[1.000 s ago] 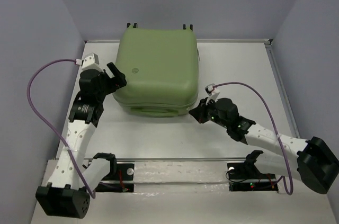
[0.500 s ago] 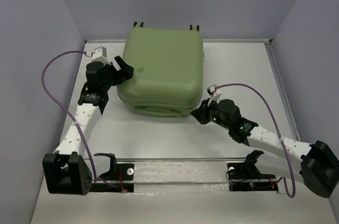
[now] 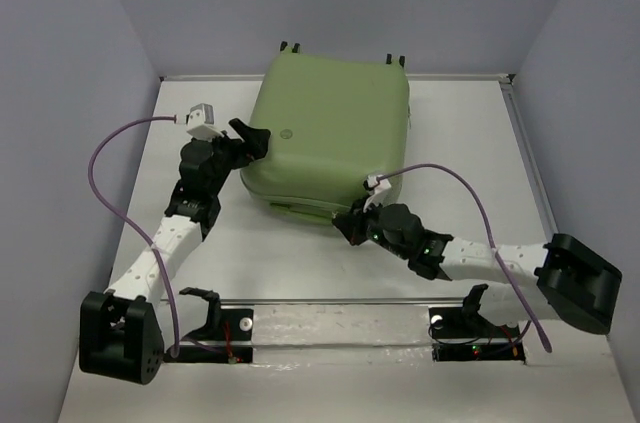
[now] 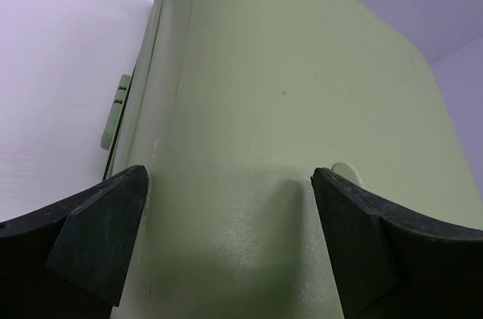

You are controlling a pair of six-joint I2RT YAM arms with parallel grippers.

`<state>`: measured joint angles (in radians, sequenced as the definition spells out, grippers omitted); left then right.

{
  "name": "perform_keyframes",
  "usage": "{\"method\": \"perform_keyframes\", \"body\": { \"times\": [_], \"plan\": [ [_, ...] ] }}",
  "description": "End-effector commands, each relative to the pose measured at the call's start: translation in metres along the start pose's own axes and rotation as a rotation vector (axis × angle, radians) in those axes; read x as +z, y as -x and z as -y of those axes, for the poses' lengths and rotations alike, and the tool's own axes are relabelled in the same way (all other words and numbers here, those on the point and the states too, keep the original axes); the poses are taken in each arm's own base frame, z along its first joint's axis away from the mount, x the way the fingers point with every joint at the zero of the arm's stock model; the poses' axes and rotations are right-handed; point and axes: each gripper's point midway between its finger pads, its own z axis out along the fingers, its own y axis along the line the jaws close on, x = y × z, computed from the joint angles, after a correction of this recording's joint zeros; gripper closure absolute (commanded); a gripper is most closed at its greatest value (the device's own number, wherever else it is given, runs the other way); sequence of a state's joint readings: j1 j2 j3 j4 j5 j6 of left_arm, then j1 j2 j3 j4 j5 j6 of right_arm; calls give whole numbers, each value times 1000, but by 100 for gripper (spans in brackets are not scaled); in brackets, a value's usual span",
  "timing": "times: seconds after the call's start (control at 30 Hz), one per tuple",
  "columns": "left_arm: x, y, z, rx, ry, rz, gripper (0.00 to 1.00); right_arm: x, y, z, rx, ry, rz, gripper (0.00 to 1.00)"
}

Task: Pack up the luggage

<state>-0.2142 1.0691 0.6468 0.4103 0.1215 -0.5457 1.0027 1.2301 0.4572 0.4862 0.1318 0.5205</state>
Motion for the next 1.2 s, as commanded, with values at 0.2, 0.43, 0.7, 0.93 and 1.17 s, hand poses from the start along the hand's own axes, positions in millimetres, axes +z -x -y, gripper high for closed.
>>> {"method": "perform_keyframes", "body": {
  "times": [0.2,0.43,0.7,0.93,1.17],
  "plan": [
    [-50,-98,60,-175,-236,-392,1,60,7,-119,-133,163,33,93],
    [-51,-71,41,-101,-100,-280,1,0,18,-90,-194,32,-106,21],
    [-56,-68,37,-71,-87,-260,1,-84,167,35,-77,-283,199,6],
    [-58,-75,38,-72,-103,-284,1,-94,239,178,72,-557,248,0],
    [-63,-92,46,-86,-151,-320,1,-35,240,185,186,-219,96,0]
  ]
}}
